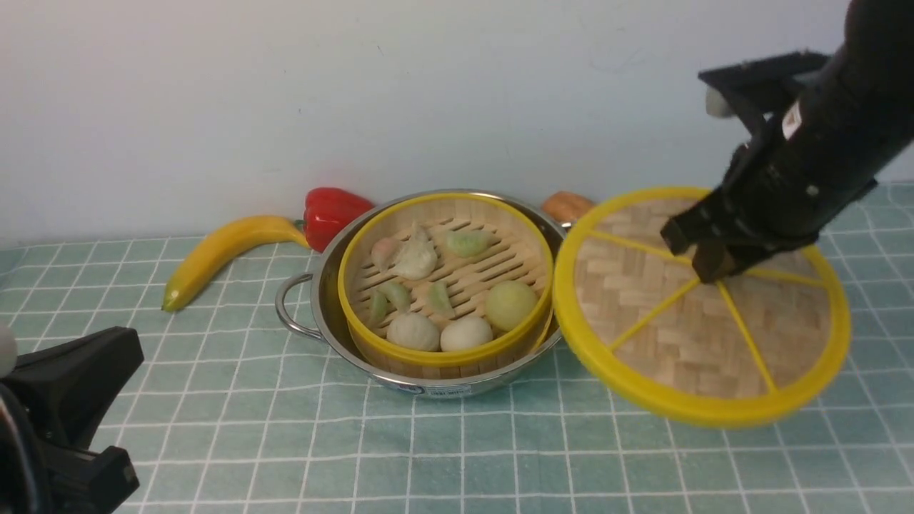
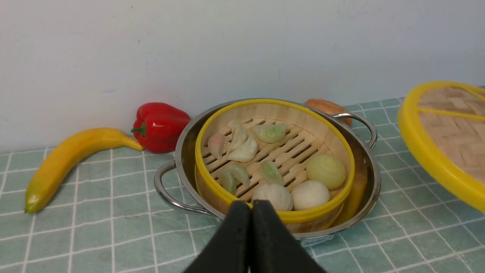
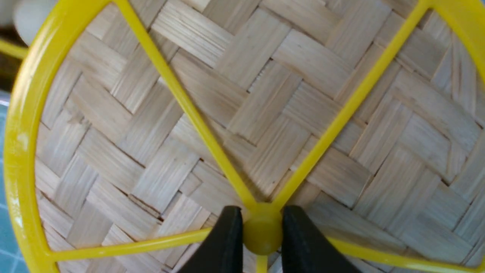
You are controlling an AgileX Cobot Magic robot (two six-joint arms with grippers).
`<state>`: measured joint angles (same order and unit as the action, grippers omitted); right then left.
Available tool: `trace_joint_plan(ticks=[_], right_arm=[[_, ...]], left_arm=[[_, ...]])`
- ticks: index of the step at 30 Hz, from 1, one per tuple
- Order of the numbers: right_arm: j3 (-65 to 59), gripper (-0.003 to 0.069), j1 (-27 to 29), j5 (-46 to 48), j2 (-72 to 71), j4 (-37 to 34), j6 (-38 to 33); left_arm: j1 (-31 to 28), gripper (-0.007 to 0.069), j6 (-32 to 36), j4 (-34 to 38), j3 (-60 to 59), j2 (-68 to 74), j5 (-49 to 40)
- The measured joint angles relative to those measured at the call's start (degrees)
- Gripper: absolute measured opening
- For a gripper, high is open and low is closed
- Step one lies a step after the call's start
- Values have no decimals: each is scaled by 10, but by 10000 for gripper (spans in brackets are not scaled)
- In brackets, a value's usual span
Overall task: Place the steamer in the pot on the blue tablecloth, and put the lid on the steamer.
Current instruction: 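Place the bamboo steamer lid onto the steamer basket in the pot with the right gripper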
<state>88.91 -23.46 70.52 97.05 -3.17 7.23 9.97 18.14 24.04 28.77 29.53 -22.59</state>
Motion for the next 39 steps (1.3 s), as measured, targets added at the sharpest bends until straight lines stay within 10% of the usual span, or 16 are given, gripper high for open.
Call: trace_joint_plan(ticks=[16,39], right_arm=[[345,145,-86,2,253,-15,0],[444,145,-107,4,357,-39,-15]], left_arm=[[0,-8,0,-5,0,0,0],[0,-8,14,-5,0,0,-5]])
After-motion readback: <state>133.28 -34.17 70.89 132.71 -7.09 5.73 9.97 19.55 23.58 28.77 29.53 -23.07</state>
